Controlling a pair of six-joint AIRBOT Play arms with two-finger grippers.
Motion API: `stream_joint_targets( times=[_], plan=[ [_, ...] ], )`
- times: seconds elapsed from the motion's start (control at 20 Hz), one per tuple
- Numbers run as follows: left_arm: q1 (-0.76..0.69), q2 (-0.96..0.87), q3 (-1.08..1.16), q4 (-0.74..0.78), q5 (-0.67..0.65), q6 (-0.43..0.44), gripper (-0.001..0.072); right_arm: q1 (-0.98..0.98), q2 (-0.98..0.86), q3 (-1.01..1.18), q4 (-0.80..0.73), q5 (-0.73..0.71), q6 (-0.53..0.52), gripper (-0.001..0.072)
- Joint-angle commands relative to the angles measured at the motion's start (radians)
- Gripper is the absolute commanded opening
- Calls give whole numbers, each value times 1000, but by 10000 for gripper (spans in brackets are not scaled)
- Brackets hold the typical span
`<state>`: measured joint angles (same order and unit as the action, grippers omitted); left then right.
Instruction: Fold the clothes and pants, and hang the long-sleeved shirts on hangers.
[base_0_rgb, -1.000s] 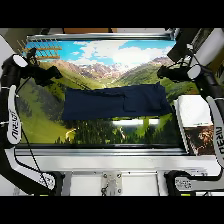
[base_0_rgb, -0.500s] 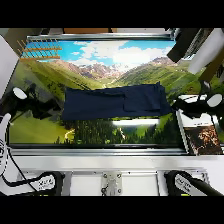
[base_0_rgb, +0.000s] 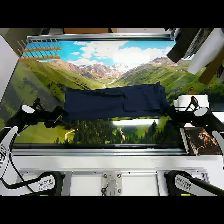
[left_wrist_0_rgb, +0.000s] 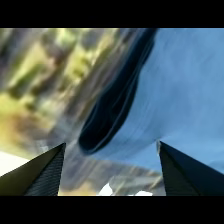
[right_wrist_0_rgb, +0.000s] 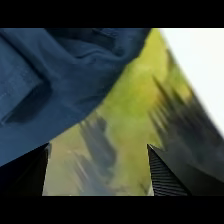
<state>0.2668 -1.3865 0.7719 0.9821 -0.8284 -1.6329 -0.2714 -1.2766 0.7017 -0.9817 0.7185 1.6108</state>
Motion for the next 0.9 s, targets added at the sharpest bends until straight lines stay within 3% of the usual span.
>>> stream_joint_targets(
  times=[0.0, 0.1, 0.15, 0.2, 0.25, 0.3, 0.35, 0.4, 0.6, 0.85],
  plan=[
    [1, -25, -12, -42, 72, 4, 624, 69, -42, -7, 53, -130, -17, 648],
    [1, -31, -12, -42, 82, 4, 624, 96, -60, -7, 52, -172, -17, 624],
    [1, -32, -11, -42, 92, 4, 623, 103, -68, -7, 52, -181, -18, 474],
    [1, -32, -11, -42, 101, 2, 549, 106, -74, -7, 52, -185, -18, 355],
    [1, -32, -6, -37, 96, 3, 213, 108, -79, -7, 52, -199, -18, 237],
    [1, -32, 8, -25, 89, 14, 11, 108, -78, -6, 52, -211, -17, 126],
    [1, -32, 31, 0, 73, 13, 8, 108, -76, -3, 51, -216, -18, 35],
    [3, -31, 65, 50, 45, 13, 8, 108, -71, 0, 45, -214, -18, 18],
    [39, -31, 203, 213, -101, 13, 8, 119, -32, 0, -18, -126, -17, 17],
    [99, 8, 183, 354, -171, 13, 9, 285, 85, -3, -182, 143, 15, 17]
  ],
)
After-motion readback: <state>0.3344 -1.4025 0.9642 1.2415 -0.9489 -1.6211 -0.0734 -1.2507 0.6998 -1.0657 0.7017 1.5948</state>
